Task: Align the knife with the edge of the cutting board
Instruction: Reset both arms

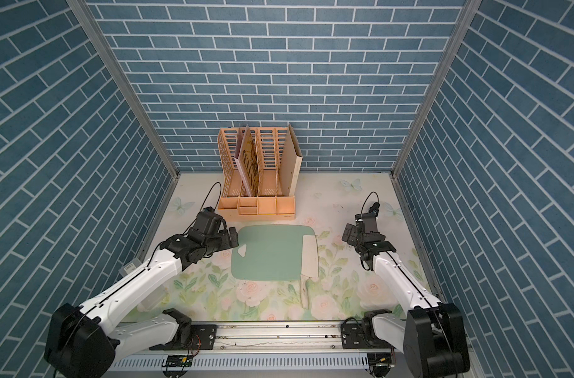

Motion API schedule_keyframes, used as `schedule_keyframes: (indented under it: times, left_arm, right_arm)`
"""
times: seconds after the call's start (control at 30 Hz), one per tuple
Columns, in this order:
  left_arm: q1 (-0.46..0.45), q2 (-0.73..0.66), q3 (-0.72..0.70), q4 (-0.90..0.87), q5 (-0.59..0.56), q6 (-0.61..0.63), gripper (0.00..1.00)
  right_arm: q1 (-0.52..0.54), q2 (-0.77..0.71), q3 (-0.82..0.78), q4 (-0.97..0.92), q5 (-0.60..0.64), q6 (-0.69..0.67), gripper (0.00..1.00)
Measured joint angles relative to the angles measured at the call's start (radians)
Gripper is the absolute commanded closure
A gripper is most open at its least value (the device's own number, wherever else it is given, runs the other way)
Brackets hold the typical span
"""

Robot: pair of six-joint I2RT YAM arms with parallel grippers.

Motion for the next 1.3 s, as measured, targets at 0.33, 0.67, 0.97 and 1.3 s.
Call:
schedule_keyframes:
  times: [0.33, 0.67, 0.97, 1.3]
  left_arm:
    - [-0.001, -0.136, -0.207, 0.372, -0.297, 0.165, 0.0]
    - [-0.001, -0.068, -0.508, 0.985, -0.541, 0.489, 0.01]
    - [0.027, 0.314, -0.647, 1.637, -0.544, 0.772, 0.01]
    - [0.335, 0.318, -0.667, 1.85, -0.146, 0.719, 0.01]
  right_arm:
    - [-0.002, -0.104, -0.162, 0.286, 0.08, -0.071, 0.01]
    - [-0.027, -0.13, -0.476, 0.814, 0.285, -0.295, 0.01]
    - [-0.061, 0.201, -0.57, 1.401, 0.262, -0.418, 0.0]
    - [-0.103, 0.386, -0.526, 1.635, 0.024, -0.486, 0.01]
